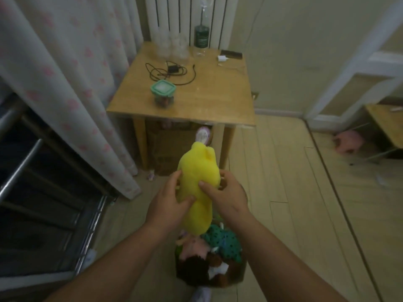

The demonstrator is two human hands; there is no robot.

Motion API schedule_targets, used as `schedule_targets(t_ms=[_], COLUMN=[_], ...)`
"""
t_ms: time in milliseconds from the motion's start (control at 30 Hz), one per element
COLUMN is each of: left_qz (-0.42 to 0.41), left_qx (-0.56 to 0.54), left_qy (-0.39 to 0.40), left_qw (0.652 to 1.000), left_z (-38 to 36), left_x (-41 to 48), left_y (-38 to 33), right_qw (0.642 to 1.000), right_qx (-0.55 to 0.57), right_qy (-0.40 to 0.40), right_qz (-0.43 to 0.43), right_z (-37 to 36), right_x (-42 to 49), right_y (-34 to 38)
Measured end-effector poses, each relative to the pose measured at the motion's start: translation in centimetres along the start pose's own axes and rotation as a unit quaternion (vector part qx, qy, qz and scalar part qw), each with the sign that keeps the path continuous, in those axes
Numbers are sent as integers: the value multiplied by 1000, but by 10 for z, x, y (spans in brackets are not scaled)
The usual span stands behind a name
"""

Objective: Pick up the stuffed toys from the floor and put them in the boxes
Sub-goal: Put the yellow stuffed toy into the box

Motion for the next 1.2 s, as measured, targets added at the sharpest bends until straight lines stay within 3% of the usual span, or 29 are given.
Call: schedule_targets(t_ms=[433, 800, 1033, 1200], left_qz=[-58, 11, 28, 8], left_qx=[-5, -49, -67, -86], left_qy=[-7, -71, -123, -115], left_qw=[998, 996, 990, 990], left_z=[-41, -151, -149, -134], left_x=[-26, -44, -24, 13], left_y=[-74, -151, -172, -168], right_qw=[999, 995, 985, 983], right_qx=[-4, -33, -31, -17], right_qy=[-35, 63, 114, 98], right_qz=[37, 74, 126, 154], right_z=[93, 213, 220, 201], right_x=[-14, 50, 88, 111], right_y=[-10, -41, -17, -1])
Point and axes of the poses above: each hand's wrist, its own x-axis towards the middle knuckle, its own z-axis out of the back of the hand, y = z × x, the point moved 5 cm from there along x, towards the middle knuckle, and after that the axes turned 6 degrees about -y, right-handed, at the moved point
